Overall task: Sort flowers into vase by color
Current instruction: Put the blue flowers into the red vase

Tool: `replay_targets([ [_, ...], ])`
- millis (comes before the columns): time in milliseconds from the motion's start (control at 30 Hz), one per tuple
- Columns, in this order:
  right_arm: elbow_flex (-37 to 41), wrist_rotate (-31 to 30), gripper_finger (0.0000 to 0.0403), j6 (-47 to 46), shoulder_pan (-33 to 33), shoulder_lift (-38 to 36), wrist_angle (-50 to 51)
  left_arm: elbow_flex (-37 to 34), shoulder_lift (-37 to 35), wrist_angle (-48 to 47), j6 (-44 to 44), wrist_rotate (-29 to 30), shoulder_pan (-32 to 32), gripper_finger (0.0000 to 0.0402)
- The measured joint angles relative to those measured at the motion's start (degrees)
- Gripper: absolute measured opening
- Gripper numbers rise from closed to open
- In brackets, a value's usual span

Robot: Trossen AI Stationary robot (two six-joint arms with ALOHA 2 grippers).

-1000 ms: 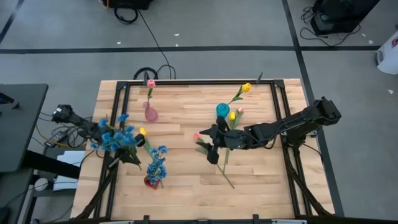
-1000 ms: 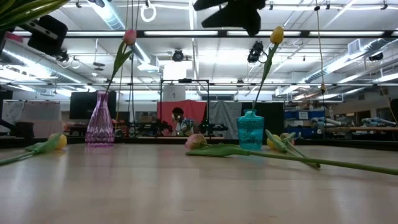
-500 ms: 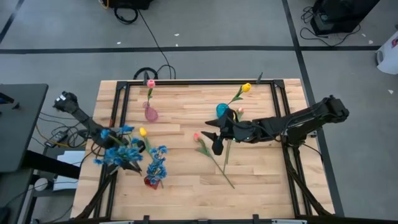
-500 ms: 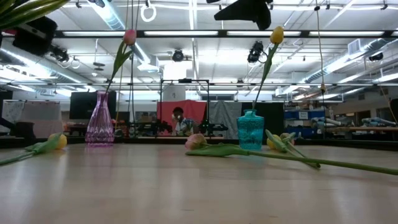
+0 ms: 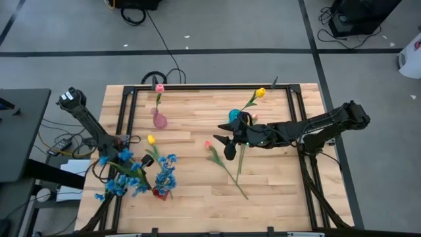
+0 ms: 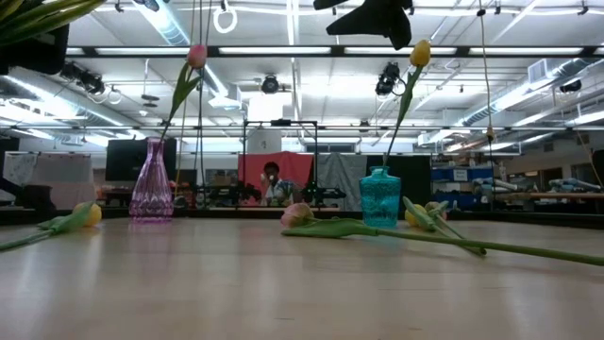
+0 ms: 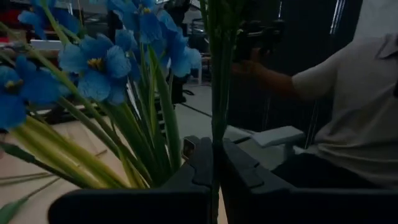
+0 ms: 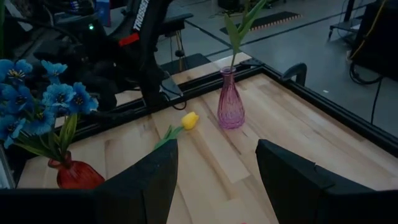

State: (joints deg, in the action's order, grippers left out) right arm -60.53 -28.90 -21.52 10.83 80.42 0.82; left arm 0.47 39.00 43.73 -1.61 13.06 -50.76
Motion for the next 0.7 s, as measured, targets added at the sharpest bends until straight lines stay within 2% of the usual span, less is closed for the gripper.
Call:
replay_targets([
  [433,0.0,0.8,0.0229,0.0,-0.1,0.0,0.0,0.0,11.2,2.7,-0.1,3.0,0.0,0.0017],
  [567,0.0,2.5,0.0229,-0.3,-0.1,0.0,-0.1,0.0,12.2,2.7,-0.6,3.0,0.0,0.0036],
  [700,0.0,3.1,0.0229,-0.7,-0.1,0.0,-0.1,0.0,12.4,2.4,-1.4,3.0,0.0,0.0075],
])
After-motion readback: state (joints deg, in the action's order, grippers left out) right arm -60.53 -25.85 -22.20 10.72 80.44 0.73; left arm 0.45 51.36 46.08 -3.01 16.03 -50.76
